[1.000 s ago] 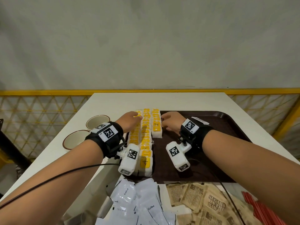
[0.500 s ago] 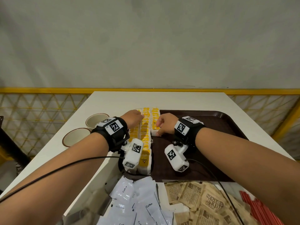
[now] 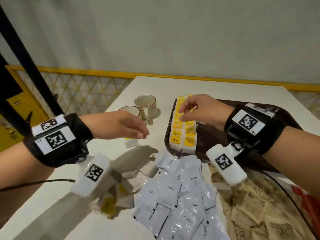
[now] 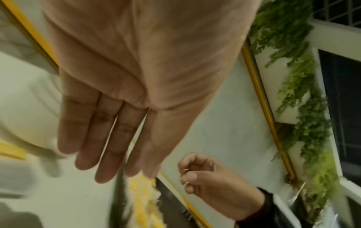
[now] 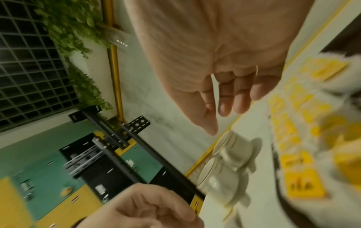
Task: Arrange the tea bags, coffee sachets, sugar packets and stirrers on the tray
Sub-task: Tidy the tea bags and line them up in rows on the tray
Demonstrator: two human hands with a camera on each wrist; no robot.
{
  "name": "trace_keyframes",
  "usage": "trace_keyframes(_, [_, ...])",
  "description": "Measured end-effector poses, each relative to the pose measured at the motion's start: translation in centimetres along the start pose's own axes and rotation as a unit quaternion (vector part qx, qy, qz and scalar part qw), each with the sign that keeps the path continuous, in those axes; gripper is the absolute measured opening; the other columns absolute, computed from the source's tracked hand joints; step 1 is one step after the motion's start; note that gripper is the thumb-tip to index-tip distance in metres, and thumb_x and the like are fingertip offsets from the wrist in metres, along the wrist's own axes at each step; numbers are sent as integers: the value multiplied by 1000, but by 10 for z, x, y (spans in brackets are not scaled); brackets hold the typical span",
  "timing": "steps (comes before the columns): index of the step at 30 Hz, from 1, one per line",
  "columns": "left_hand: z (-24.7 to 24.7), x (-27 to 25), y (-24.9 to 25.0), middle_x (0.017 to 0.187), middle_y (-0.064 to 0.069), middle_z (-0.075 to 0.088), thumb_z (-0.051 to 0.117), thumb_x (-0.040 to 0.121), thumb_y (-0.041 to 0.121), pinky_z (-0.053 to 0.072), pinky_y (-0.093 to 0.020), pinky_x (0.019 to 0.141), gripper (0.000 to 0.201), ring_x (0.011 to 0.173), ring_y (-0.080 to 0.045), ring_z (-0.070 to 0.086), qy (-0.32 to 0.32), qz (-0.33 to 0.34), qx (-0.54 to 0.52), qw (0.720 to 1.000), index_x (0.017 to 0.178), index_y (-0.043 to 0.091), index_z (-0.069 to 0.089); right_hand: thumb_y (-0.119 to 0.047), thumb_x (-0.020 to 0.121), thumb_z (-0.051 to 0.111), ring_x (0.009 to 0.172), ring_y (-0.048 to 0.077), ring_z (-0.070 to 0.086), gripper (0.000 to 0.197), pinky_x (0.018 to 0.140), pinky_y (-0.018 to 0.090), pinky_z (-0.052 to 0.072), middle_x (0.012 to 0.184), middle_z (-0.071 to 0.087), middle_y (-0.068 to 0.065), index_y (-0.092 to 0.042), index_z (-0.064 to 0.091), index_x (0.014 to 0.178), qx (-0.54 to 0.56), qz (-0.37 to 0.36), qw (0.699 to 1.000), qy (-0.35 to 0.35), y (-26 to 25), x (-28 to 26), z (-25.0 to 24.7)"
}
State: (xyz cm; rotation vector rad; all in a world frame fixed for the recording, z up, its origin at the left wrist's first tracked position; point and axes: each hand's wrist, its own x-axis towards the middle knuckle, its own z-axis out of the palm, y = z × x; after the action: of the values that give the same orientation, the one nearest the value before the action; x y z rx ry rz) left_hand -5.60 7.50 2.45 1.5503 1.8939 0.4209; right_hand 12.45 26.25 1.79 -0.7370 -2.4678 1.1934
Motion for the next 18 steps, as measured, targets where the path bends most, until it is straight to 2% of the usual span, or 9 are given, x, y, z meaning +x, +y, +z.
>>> trace_keyframes(3, [12, -52, -31, 116, 24, 58, 67, 82, 47, 45, -19, 93, 36, 108, 6, 52, -46, -64, 140, 987, 116, 45, 56, -8, 79, 74, 67, -1, 55, 15, 64, 11, 44, 87, 66, 1, -14, 70, 91, -21, -43, 992, -114, -28, -20, 30])
trace_keyframes(5, [26, -76, -45, 123, 24, 46, 62, 66, 71, 41, -18, 97, 61, 112, 6, 45, -95, -82, 212, 969, 122, 56, 42, -18, 81, 74, 69, -5, 53, 22, 68, 12, 43, 100, 66, -2, -18, 69, 103, -120, -79, 969, -202, -39, -30, 54])
trace_keyframes(6, [34, -84, -51, 123, 22, 42, 62, 64, 73, 40, -20, 97, 67, 112, 4, 44, -109, -85, 221, 965, 124, 59, 37, -23, 82, 73, 77, -2, 53, 31, 71, 14, 42, 108, 63, -3, -20, 65, 112, -181, -94, 949, -241, -42, -33, 68])
trace_keyframes(8, [47, -89, -56, 119, 18, 40, 72, 75, 50, 43, -22, 95, 68, 107, -2, 46, -110, -89, 202, 969, 128, 59, 31, -28, 84, 71, 98, 8, 51, 47, 81, 18, 38, 123, 53, -3, -23, 55, 128, -280, -108, 908, -291, -44, -36, 93])
trace_keyframes(10, [53, -86, -61, 109, 14, 40, 71, 81, 30, 45, -17, 86, 62, 95, -4, 49, -71, -86, 194, 975, 125, 55, 35, -21, 83, 70, 112, 17, 50, 51, 87, 23, 38, 129, 50, 1, -21, 52, 131, -338, -119, 881, -308, -44, -35, 113])
trace_keyframes(12, [55, -78, -64, 104, 14, 43, 72, 82, 29, 43, -11, 78, 51, 86, -2, 49, -28, -74, 189, 979, 115, 52, 40, -13, 82, 70, 110, 20, 53, 44, 83, 25, 43, 125, 54, 3, -16, 57, 124, -373, -130, 864, -313, -44, -32, 125])
trace_keyframes(14, [57, -69, -69, 103, 13, 48, 73, 81, 31, 40, -7, 72, 45, 81, 1, 49, -10, -67, 185, 980, 109, 51, 44, -10, 80, 72, 98, 20, 54, 37, 75, 24, 41, 110, 56, 2, -11, 61, 115, -382, -135, 860, -311, -45, -28, 130])
trace_keyframes(16, [57, -64, -73, 102, 14, 50, 72, 81, 35, 37, -4, 68, 41, 77, 5, 48, -4, -74, 197, 978, 115, 43, 51, -7, 78, 71, 87, 17, 52, 27, 73, 25, 43, 94, 53, -2, -9, 64, 105, -369, -139, 869, -299, -45, -25, 131])
trace_keyframes(18, [55, -60, -76, 104, 14, 55, 73, 80, 37, 40, -7, 73, 42, 80, 4, 51, 4, -81, 185, 979, 118, 35, 55, -5, 80, 67, 81, 14, 52, 14, 67, 19, 42, 79, 52, -7, -10, 66, 93, -340, -146, 887, -276, -44, -23, 129])
